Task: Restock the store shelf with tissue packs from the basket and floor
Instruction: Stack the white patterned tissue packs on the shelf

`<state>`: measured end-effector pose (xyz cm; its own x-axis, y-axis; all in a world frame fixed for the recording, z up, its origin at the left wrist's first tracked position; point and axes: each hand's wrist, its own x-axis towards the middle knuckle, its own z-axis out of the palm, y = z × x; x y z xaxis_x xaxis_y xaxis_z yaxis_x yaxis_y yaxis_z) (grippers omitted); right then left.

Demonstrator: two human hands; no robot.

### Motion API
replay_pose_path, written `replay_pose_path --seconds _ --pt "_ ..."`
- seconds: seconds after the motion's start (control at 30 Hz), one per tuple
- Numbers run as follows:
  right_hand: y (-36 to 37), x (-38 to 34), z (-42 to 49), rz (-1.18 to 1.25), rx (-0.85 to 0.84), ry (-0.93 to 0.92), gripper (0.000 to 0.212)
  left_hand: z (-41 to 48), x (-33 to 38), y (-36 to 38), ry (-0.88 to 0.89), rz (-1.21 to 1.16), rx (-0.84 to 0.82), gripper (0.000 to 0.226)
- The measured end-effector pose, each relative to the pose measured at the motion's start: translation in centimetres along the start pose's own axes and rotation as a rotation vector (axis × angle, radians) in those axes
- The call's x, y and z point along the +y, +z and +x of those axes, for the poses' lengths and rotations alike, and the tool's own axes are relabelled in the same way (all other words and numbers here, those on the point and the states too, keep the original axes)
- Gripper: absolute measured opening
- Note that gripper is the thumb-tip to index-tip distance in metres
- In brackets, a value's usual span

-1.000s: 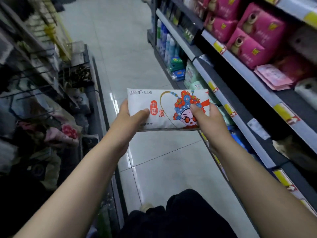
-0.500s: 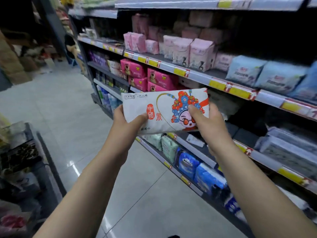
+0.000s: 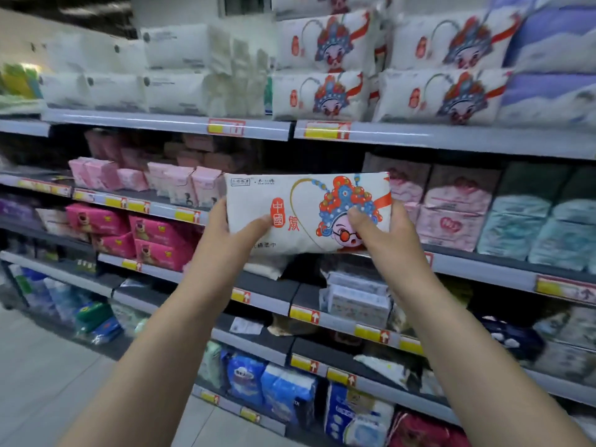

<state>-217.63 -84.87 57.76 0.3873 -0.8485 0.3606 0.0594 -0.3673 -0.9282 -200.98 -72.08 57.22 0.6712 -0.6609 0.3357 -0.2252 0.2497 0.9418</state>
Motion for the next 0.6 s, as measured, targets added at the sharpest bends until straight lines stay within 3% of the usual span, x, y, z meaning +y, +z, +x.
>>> replay_pose_path --seconds 0.2,0.37,0.6 --pt "-5.3 -2.9 2.1 0.030 0.112 -0.105 0.046 3.0 3.5 5.6 0.138 -0.025 -0.073 0.052" --pt "-7.8 -5.2 4.6 0.008 0.222 -0.185 0.045 6.3 5.9 9.1 0.237 -0.053 -0.158 0.038" --pt "-10.5 -7.6 9.9 -0.067 0.357 -0.318 0.048 12.8 8.1 14.0 0.359 -0.104 -0.269 0.056"
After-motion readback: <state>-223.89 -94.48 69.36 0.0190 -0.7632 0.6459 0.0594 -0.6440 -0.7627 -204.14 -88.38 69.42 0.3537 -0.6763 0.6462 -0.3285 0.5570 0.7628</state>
